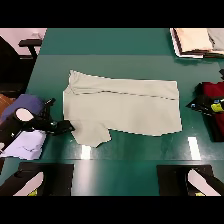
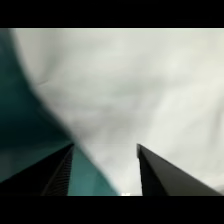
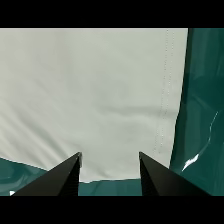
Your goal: Fold the shirts.
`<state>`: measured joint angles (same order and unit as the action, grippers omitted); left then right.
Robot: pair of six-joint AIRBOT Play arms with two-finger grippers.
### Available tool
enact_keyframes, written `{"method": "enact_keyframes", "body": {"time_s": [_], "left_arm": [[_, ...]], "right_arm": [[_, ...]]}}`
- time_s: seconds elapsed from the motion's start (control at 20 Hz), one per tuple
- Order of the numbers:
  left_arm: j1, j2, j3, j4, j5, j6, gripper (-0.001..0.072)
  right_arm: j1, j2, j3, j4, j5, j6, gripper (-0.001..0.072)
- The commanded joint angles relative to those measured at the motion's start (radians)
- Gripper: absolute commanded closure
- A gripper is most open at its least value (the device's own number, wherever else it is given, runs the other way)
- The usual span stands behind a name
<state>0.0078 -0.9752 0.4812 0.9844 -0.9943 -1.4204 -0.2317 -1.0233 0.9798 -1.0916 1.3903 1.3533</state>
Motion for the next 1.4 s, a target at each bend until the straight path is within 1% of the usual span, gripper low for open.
{"method": "enact_keyframes", "body": {"time_s": [0.0,0.05,0.1,0.15,0.2,0.3,0.35,0.4,0.45,0.55,0.65,0.7,0.75,0.85,0.95,1.0,1.05,1.1,1.15,1.25,1.35], "left_arm": [[-0.092,0.009,-0.043,-0.037,0.153,-0.008,0.0227],[-0.105,0.009,-0.042,-0.044,0.175,-0.034,0.0228],[-0.105,0.009,-0.037,-0.051,0.175,-0.056,0.0262],[-0.105,0.010,-0.025,-0.049,0.166,-0.064,0.0562],[-0.105,0.010,-0.010,-0.048,0.151,-0.064,0.0671],[-0.105,0.010,0.037,-0.048,0.106,-0.063,0.0680],[-0.105,0.011,0.060,-0.048,0.087,-0.060,0.0681],[-0.105,0.012,0.083,-0.048,0.074,-0.050,0.0681],[-0.105,0.012,0.100,-0.049,0.065,-0.044,0.0681],[-0.105,0.012,0.116,-0.049,0.063,-0.044,0.0681],[-0.105,0.012,0.116,-0.048,0.058,-0.044,0.0680],[-0.105,0.012,0.116,-0.048,0.058,-0.044,0.0680],[-0.105,0.012,0.116,-0.048,0.059,-0.043,0.0681],[-0.105,0.012,0.116,-0.047,0.060,-0.038,0.0680],[-0.105,0.012,0.116,-0.043,0.059,-0.037,0.0680],[-0.105,0.012,0.116,-0.041,0.058,-0.037,0.0680],[-0.105,0.012,0.116,-0.040,0.050,-0.027,0.0680],[-0.105,0.012,0.116,-0.039,0.029,-0.009,0.0680],[-0.105,0.012,0.116,-0.031,-0.001,-0.011,0.0681],[-0.105,0.013,0.116,0.006,-0.069,-0.012,0.0683],[-0.105,0.042,0.115,0.039,-0.122,-0.014,0.0684]], "right_arm": [[-0.008,0.016,-0.008,0.000,0.000,-0.002,0.0295],[-0.009,0.016,-0.008,-0.001,0.002,-0.002,0.0295],[-0.013,0.016,-0.008,-0.011,0.008,-0.002,0.0295],[-0.028,0.015,-0.014,-0.013,0.021,-0.001,0.0295],[-0.054,0.015,-0.031,-0.013,0.034,-0.001,0.0295],[-0.122,0.016,-0.103,-0.030,0.055,-0.001,0.0294],[-0.154,0.016,-0.151,-0.053,0.058,-0.001,0.0267],[-0.184,0.015,-0.209,-0.063,0.055,-0.001,0.0166],[-0.208,0.014,-0.263,-0.056,0.044,-0.001,0.0147],[-0.217,0.013,-0.367,-0.022,-0.001,-0.001,0.0158],[-0.182,0.013,-0.447,0.058,-0.073,-0.002,0.0161],[-0.153,0.013,-0.470,0.085,-0.111,-0.002,0.0198],[-0.116,0.013,-0.487,0.111,-0.148,-0.002,0.0225],[-0.026,0.011,-0.494,0.141,-0.219,0.000,0.0226],[0.050,-0.026,-0.467,0.163,-0.253,0.014,0.0237],[0.081,-0.060,-0.445,0.163,-0.253,0.015,0.0318],[0.108,-0.091,-0.422,0.157,-0.251,0.015,0.0414],[0.134,-0.121,-0.394,0.145,-0.239,0.014,0.0533],[0.154,-0.140,-0.368,0.131,-0.220,0.014,0.0640],[0.192,-0.140,-0.314,0.057,-0.180,0.015,0.0689],[0.205,-0.088,-0.279,-0.039,-0.126,0.033,0.0689]]}}
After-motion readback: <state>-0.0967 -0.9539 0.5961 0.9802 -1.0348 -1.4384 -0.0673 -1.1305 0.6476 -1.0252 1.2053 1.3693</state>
